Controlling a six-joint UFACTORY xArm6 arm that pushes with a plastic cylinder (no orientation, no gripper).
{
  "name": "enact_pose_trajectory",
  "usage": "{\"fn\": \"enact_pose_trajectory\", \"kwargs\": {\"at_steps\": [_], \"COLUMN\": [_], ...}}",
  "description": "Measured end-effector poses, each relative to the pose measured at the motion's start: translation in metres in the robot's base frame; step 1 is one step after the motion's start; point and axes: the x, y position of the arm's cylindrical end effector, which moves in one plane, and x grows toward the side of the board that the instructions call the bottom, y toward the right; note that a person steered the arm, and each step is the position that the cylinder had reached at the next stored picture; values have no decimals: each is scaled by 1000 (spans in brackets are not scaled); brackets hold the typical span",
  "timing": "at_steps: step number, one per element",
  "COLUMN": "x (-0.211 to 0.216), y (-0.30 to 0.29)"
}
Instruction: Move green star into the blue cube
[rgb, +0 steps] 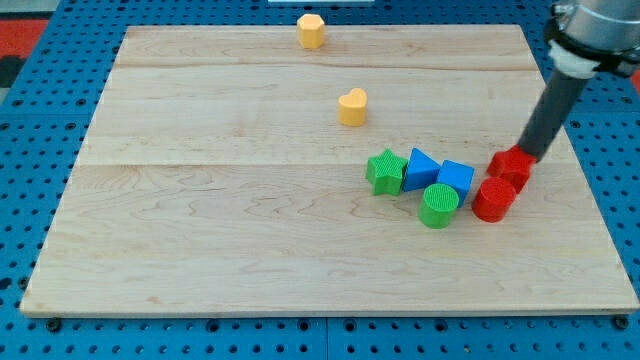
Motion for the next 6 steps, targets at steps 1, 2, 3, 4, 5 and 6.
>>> {"fn": "enact_pose_trajectory", "kwargs": {"at_steps": [1, 2, 3, 4, 5, 6], "x": [38, 14, -35, -60, -6, 20], "y": [-48, -42, -87, -145, -166, -139]}}
